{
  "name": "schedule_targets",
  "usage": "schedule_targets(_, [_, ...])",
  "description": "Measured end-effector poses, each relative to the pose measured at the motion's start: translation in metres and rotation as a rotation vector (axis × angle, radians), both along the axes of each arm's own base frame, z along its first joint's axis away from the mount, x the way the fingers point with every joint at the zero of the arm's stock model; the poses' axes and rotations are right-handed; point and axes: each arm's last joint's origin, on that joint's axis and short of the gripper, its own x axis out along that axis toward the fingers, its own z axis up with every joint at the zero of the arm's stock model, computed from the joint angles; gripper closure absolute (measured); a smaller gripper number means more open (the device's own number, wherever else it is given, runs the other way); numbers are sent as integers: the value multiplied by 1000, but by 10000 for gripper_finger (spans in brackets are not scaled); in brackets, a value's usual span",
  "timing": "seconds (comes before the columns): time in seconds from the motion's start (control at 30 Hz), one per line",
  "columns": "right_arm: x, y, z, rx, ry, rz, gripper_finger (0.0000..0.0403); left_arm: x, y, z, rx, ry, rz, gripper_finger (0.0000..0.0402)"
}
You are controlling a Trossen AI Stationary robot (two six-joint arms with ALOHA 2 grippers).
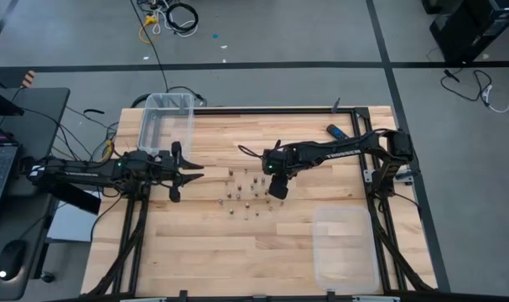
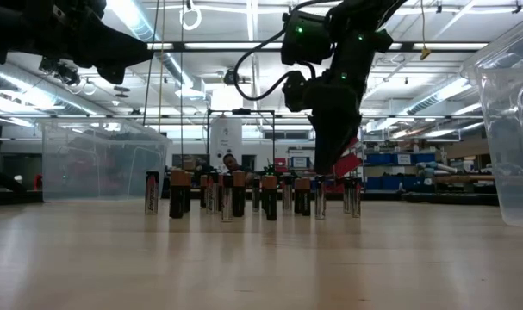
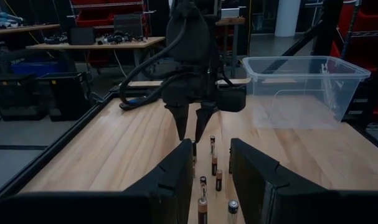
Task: Sort batteries
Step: Put the black and copper battery into the top transparent bin
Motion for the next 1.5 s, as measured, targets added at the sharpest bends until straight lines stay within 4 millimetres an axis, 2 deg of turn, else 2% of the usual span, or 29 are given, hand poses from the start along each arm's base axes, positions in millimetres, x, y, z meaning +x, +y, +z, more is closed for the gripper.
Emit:
schedule_targets(0.4, [1,0,0,-1,-13,5,265,0,0,0,0,1,2,296])
schedule_targets(0.63, [-3,1,-9,2,-2,3,265,0,0,0,0,2,3,295])
schedule_targets(1.5, [-2,1,-8,-1,-15,11,265,0,0,0,0,2,3,295])
